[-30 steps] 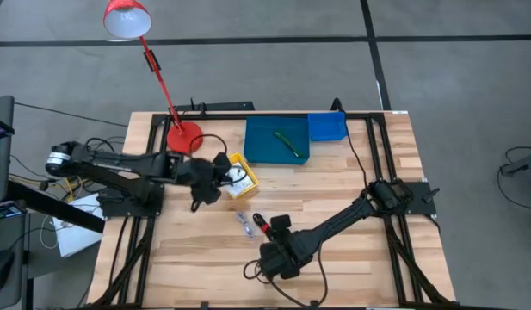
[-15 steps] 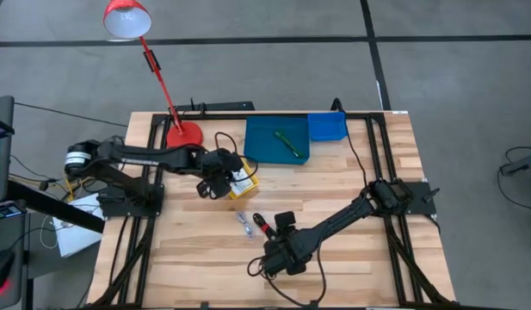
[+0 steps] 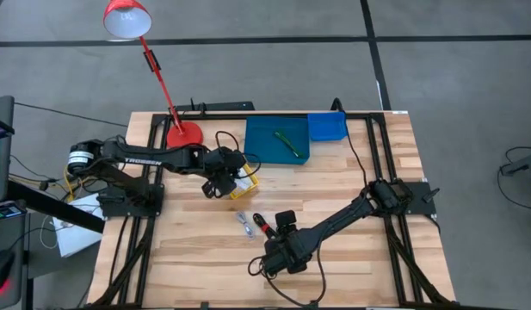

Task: Pick and place items into bin
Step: Put the white card reader box into the yellow bin, then put the black charger adapter into the blue bin

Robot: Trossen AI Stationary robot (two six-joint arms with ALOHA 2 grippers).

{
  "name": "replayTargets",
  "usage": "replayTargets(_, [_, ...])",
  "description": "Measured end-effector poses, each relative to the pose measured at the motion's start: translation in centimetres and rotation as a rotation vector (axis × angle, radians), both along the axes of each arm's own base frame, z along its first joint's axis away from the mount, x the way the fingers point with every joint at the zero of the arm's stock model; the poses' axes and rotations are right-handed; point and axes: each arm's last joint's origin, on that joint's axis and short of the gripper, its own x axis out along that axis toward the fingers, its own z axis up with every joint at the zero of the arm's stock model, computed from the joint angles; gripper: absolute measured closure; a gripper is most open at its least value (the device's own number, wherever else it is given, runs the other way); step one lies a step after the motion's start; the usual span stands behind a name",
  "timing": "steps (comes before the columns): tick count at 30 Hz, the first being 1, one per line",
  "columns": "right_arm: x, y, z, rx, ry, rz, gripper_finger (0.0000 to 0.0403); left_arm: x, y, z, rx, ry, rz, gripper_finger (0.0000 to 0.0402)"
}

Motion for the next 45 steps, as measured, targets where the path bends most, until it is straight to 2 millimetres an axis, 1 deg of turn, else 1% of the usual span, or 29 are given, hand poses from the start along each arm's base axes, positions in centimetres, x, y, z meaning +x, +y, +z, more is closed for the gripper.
replayTargets(9, [0.1,0.0,0.0,0.004,-0.008,-0.001,0.0285,0.0,0.0,0.0,-0.02,-0.008,0.047,0.0271])
replayTargets(14, [0.1,0.0,0.0,0.006,-0.012,-0.014,0.0285,0.0,-0.2,0.0,0.065,0.004,0.093,0.0265])
replayTargets(19, [0.1,0.1,0.0,0.009,-0.018,-0.016,0.0285,-0.2,-0.7,0.4,0.198,0.012,0.125,0.0265])
replayTargets(23, [0.2,-0.1,0.0,0.012,-0.022,-0.021,0.0285,-0.7,-1.3,1.7,0.281,-0.027,0.125,0.0264])
replayTargets(28, [0.3,-0.1,0.0,0.012,-0.023,-0.021,0.0285,-2.5,-2.4,5.0,0.313,-0.174,0.156,0.0264])
replayTargets(31, [0.3,-0.1,0.0,0.002,-0.028,-0.021,0.0285,-4.2,-3.4,7.3,0.249,-0.314,0.189,0.0264])
replayTargets(33, [0.2,-0.2,0.3,-0.02,-0.042,-0.023,0.0285,-5.5,-4.2,8.8,0.164,-0.417,0.222,0.0264])
replayTargets(36, [0.0,-0.6,1.5,-0.043,-0.085,-0.04,0.0285,-7.4,-5.5,10.9,-0.026,-0.573,0.278,0.0264])
replayTargets(38, [-0.2,-1.0,2.6,-0.069,-0.124,-0.062,0.0285,-8.7,-6.3,11.9,-0.166,-0.645,0.292,0.0264])
replayTargets(41, [-0.4,-1.6,4.4,-0.092,-0.213,-0.13,0.0285,-10.3,-7.3,12.9,-0.364,-0.694,0.289,0.0264])
replayTargets(45, [-0.6,-2.6,6.2,-0.049,-0.291,-0.247,0.0285,-11.6,-8.5,13.4,-0.619,-0.676,0.275,0.0264])
